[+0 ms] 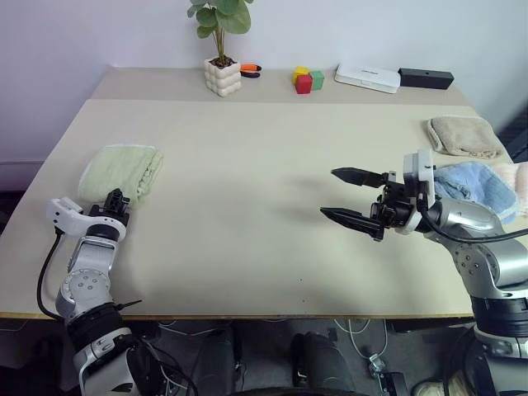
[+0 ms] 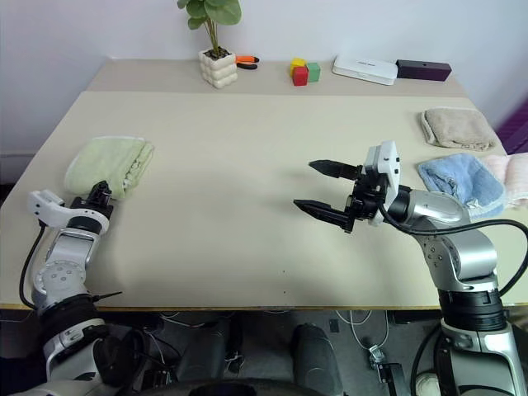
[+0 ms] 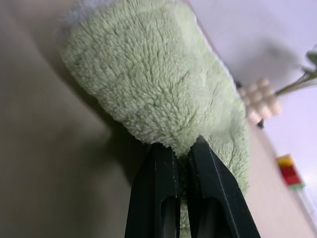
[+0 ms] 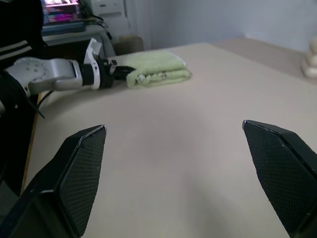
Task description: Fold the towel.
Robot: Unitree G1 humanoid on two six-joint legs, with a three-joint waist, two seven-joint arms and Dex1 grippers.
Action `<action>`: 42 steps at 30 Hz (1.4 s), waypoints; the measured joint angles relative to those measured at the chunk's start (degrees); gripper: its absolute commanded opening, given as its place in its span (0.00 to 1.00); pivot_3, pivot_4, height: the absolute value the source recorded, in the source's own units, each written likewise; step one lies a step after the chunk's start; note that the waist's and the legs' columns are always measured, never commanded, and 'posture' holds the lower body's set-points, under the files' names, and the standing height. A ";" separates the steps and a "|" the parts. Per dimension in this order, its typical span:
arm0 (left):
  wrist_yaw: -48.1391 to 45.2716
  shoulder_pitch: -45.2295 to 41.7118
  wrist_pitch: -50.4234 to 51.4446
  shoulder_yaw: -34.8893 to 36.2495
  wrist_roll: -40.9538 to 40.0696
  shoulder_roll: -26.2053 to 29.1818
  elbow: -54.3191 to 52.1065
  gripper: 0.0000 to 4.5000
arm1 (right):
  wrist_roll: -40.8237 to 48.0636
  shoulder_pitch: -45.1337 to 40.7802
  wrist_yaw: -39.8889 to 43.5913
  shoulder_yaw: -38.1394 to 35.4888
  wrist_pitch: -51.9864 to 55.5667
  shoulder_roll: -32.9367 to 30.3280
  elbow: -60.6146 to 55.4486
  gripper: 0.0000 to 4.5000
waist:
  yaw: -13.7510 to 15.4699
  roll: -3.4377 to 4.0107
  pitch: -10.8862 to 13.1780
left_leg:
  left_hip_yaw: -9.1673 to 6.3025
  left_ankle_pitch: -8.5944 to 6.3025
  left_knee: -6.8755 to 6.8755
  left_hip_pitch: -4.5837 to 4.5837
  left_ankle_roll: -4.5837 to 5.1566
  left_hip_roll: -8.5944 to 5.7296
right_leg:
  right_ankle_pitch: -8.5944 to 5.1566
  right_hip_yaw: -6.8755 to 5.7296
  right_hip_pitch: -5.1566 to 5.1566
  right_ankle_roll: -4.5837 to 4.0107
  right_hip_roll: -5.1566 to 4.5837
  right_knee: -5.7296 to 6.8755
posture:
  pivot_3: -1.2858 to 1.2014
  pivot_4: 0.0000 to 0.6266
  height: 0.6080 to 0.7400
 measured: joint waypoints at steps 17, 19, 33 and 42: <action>-2.06 12.38 14.25 -4.84 -14.04 -0.09 -16.41 0.99 | -1.89 -0.64 1.70 -0.46 -0.99 -1.78 1.92 1.00 | -0.03 0.01 0.00 | -0.05 -0.01 0.01 0.01 0.00 0.02 | -0.01 0.04 0.00 -0.01 -0.01 -0.02 | 0.52 0.24 0.96; -1.74 14.96 15.53 -5.44 -15.61 -0.06 -19.18 0.99 | -2.15 -0.81 2.09 -0.54 -1.63 -2.17 2.73 1.00 | -0.09 0.01 0.00 | -0.11 -0.01 0.00 0.02 -0.01 0.04 | -0.01 0.06 -0.01 -0.02 -0.02 -0.02 | 0.52 0.24 0.96; -32.87 7.21 0.45 -29.87 7.35 18.16 -23.73 0.99 | -3.71 4.57 0.63 -4.62 -2.31 -3.84 3.65 1.00 | 0.94 0.26 0.03 | 0.22 -0.05 -0.17 -0.08 0.00 0.07 | 0.13 0.25 -0.28 -0.27 -0.02 -0.30 | 0.52 0.24 0.96; -45.38 -11.76 -17.10 -33.58 21.15 17.90 8.71 0.99 | -3.09 7.26 -4.30 -7.15 1.02 -5.05 -4.12 1.00 | 1.05 0.19 0.10 | 0.34 0.03 -0.22 -0.21 -0.05 0.13 | 0.22 0.19 -0.45 -0.06 0.19 -0.12 | 0.52 0.24 0.96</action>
